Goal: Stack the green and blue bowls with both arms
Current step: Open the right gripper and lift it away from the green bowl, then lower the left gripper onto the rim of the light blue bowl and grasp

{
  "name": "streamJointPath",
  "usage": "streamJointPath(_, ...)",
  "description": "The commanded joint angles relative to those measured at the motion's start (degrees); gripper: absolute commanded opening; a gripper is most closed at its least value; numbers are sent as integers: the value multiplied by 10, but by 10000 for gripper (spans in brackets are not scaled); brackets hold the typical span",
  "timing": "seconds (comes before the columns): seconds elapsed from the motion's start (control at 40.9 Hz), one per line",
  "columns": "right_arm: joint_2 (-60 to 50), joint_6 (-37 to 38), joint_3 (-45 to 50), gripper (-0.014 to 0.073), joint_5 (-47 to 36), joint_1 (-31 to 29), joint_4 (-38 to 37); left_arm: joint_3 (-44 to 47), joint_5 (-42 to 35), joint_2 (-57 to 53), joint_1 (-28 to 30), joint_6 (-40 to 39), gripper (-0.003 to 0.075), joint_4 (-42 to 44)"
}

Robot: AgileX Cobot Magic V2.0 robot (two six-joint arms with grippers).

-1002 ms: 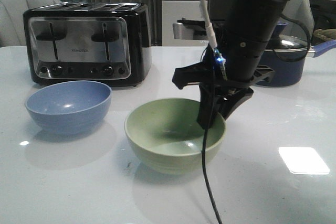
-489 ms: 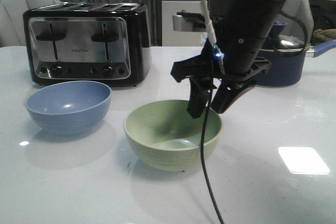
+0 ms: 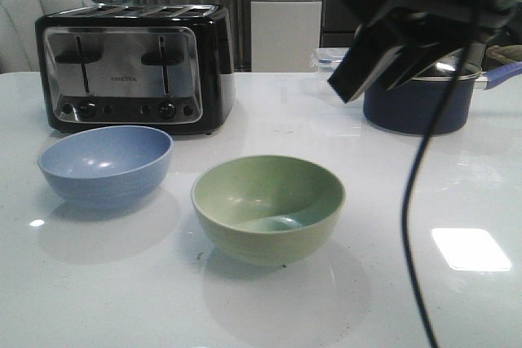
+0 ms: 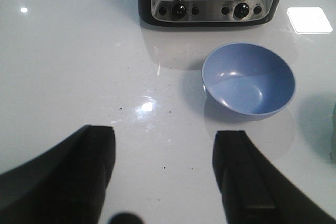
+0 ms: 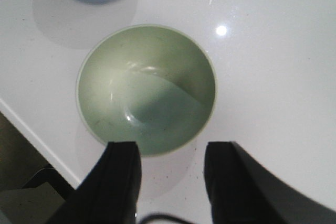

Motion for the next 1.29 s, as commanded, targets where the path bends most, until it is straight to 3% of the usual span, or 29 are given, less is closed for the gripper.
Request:
streamJointPath(0.0, -78, -10, 26, 414, -29, 1, -2, -16, -44, 4, -13, -5, 475, -6)
streamJointPath(0.195, -183, -10, 81, 414, -7, 1, -2, -16, -44, 4, -39, 5, 489, -3)
streamJointPath(0.415, -238, -10, 86, 414, 29, 1, -1, -23, -42, 59, -41, 11, 659, -14)
streamJointPath(0.635, -237, -10, 86, 414, 28, 1, -1, -52, -36, 183, -41, 11, 656, -31)
streamJointPath(1.27, -236, -10, 86, 414, 28, 1, -1, -265, -28, 592, -53, 12, 656, -104)
